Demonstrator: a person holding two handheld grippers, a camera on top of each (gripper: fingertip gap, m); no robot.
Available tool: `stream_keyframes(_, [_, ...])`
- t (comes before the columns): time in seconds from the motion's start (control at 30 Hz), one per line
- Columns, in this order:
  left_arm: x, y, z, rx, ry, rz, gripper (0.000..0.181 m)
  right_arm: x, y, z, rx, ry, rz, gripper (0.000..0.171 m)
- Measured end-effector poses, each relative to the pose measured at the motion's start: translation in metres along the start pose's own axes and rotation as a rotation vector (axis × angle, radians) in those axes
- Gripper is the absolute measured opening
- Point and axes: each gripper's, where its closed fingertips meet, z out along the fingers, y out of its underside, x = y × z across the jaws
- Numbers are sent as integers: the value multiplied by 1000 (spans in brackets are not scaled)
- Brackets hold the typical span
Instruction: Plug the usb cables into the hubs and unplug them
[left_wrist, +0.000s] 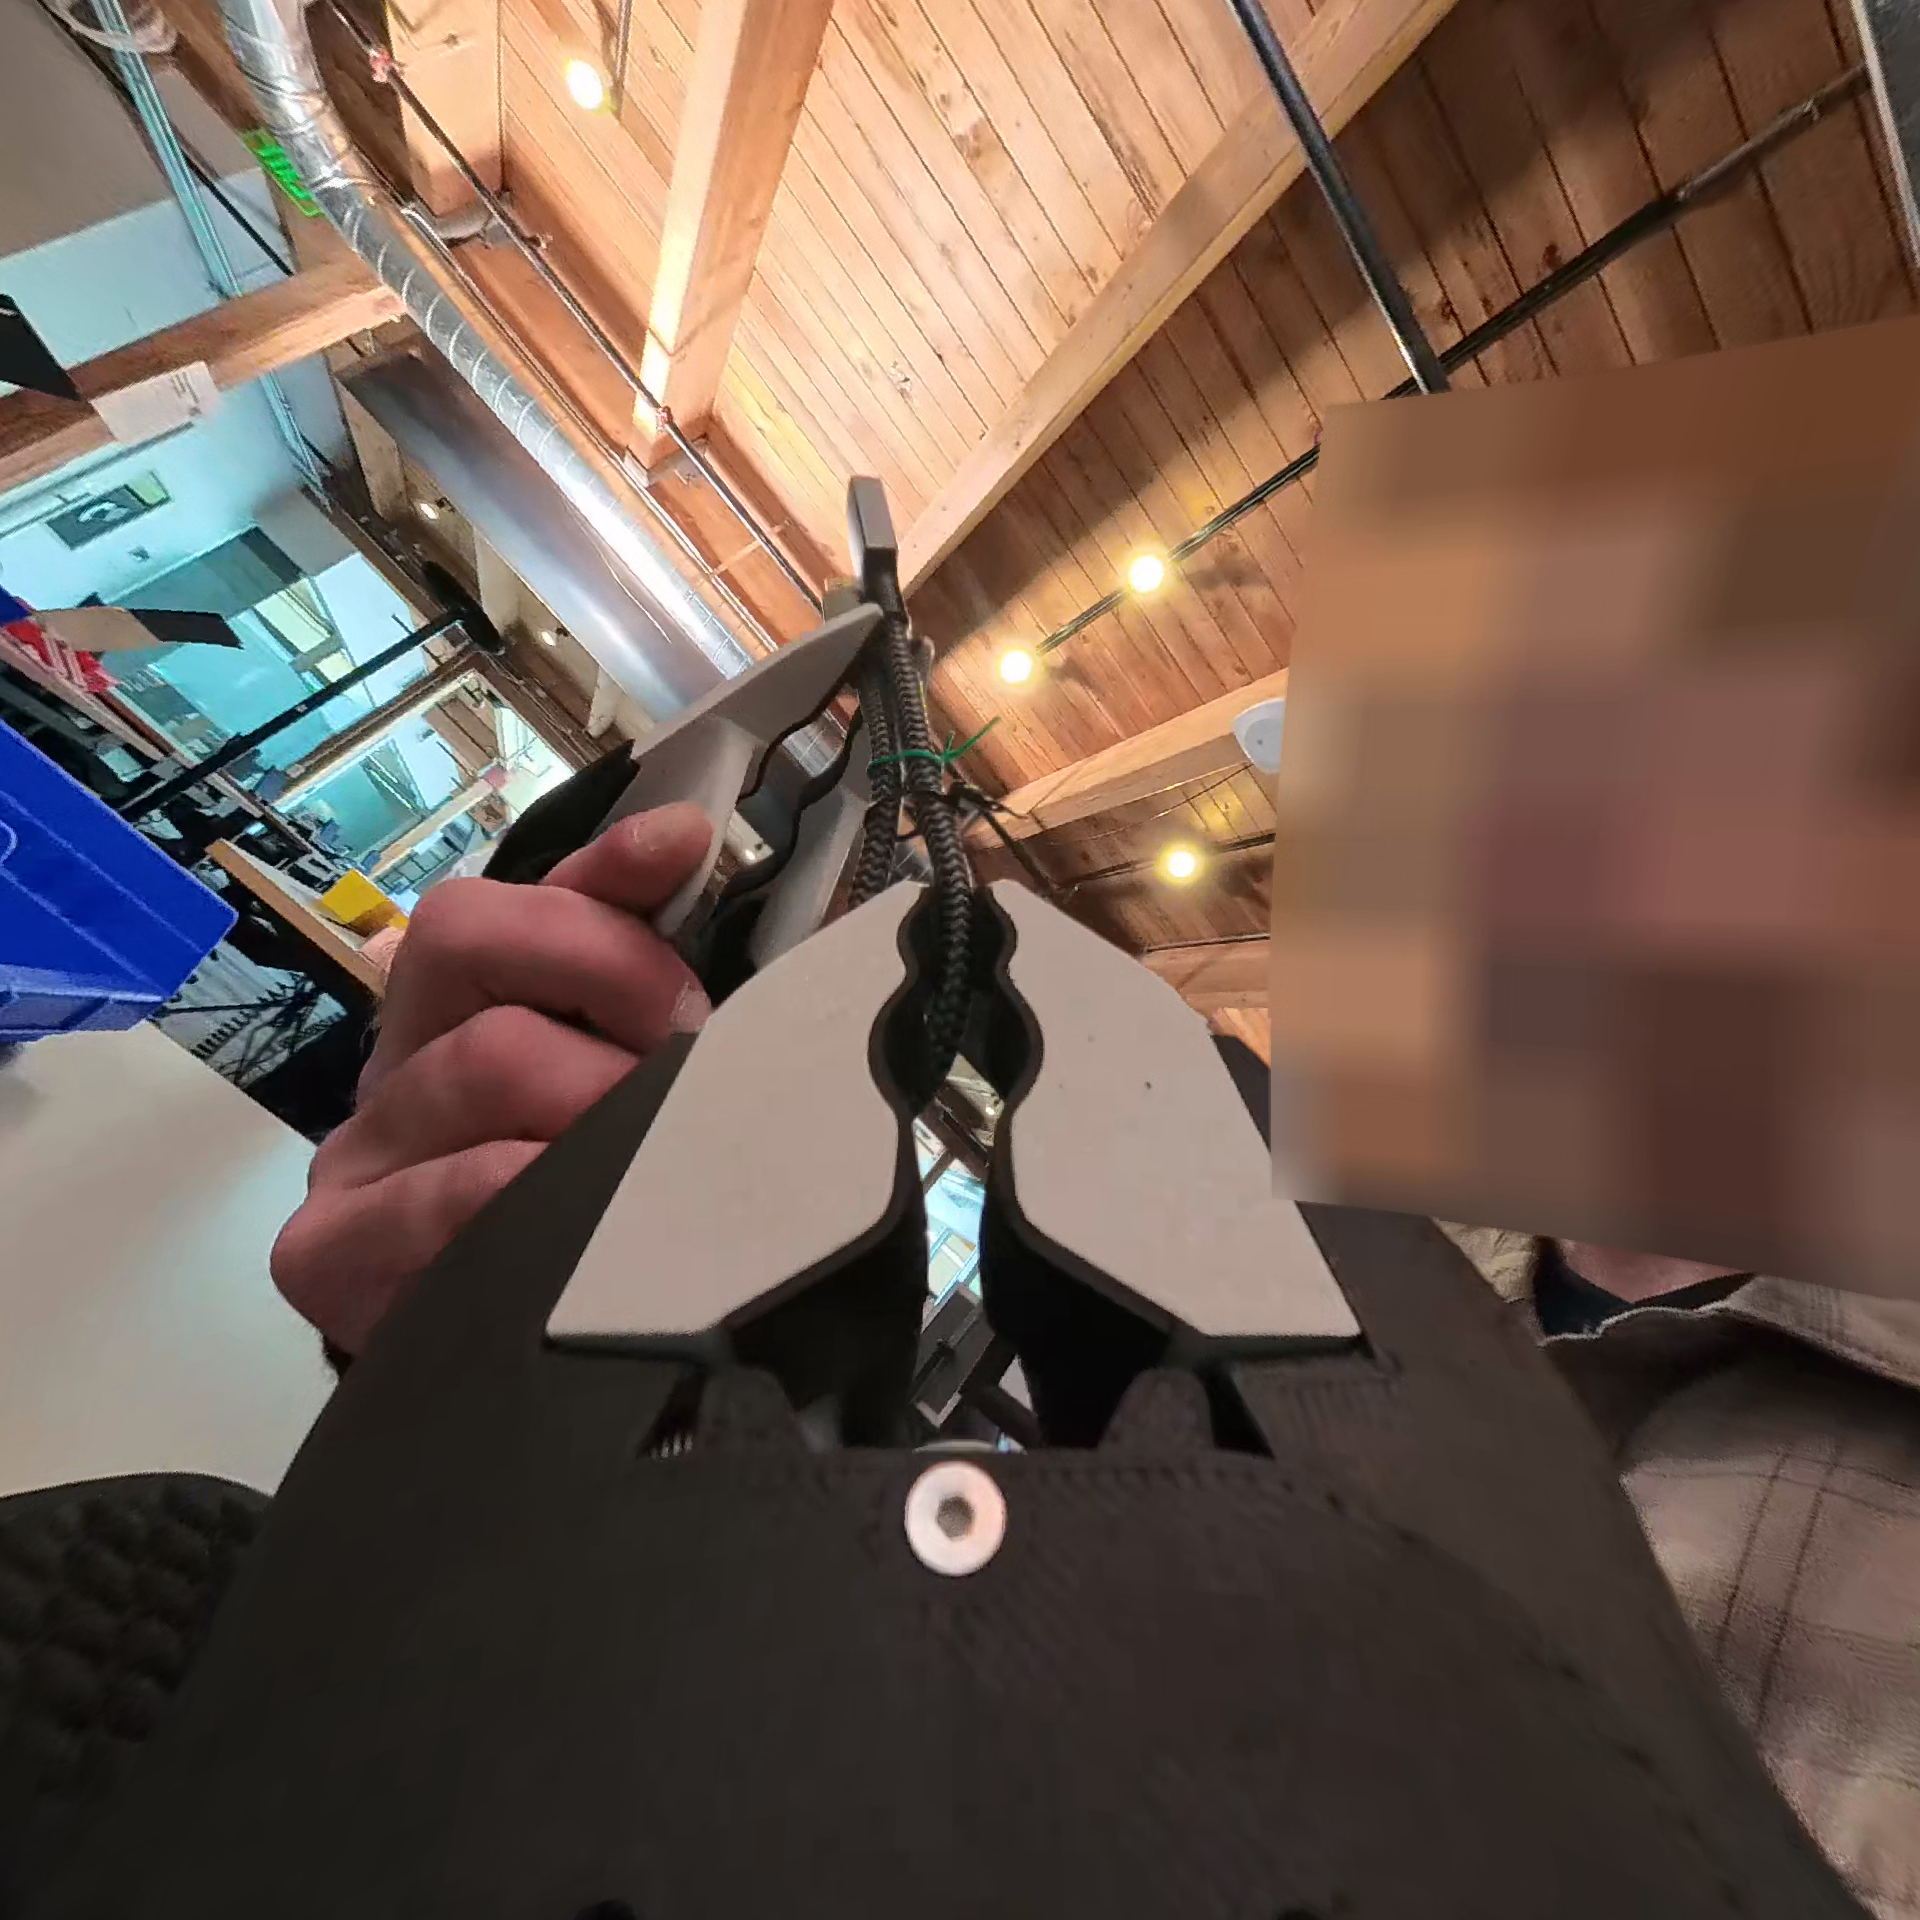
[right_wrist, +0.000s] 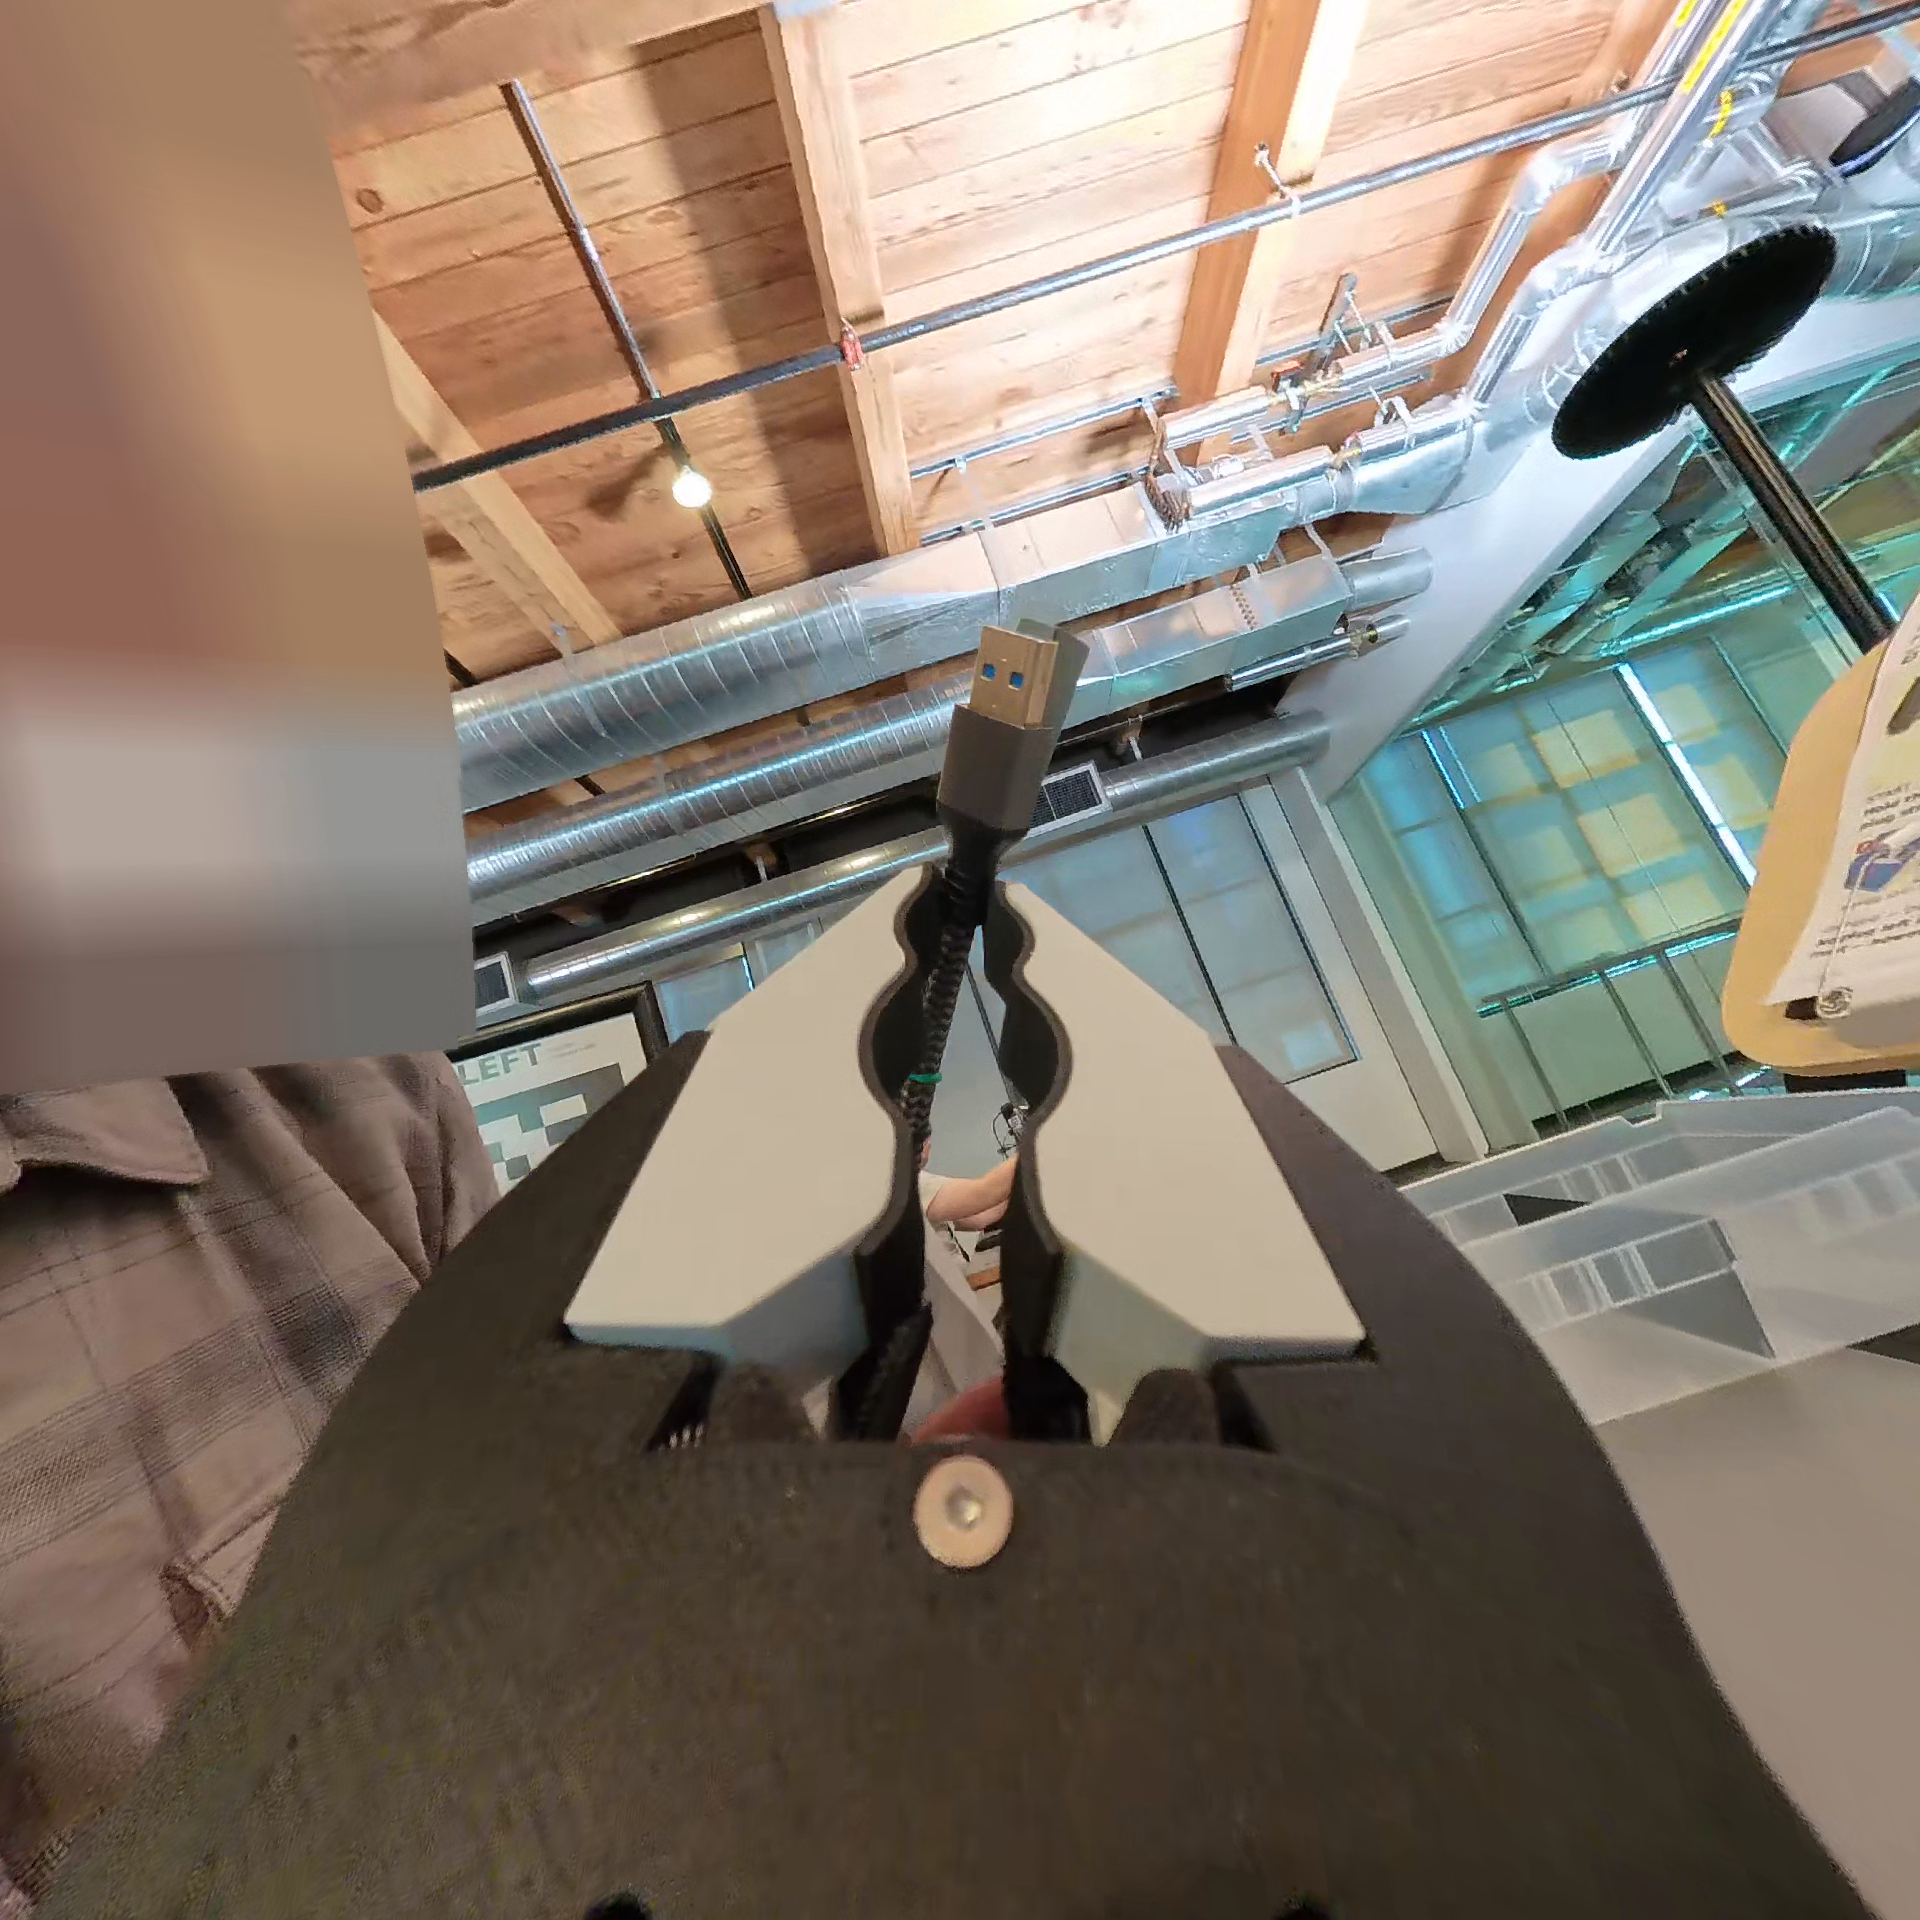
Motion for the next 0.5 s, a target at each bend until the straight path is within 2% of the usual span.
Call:
stream_keyframes(0.03, [0,1,-1,2,1,7,5,0,1,0,-1,8,2,3])
stream_keyframes(0.17, [-3,2,-3,5,-1,4,5,3,6,4,-45,44,-12,4])
stream_keyframes(0.27, [-11,-7,-9,5,-80,75,6,8,10,0,-53,52,25,5])
stream_keyframes(0.3, [-12,-11,-12,-8,-122,141,8,10,7,-2,-40,63,25,5])
stream_keyframes(0.37, [-16,-20,-19,-52,-252,308,26,15,5,-5,-72,115,-31,6])
stream_keyframes(0.5, [0,-49,-29,-143,-465,691,30,23,20,-7,-221,184,-145,6])
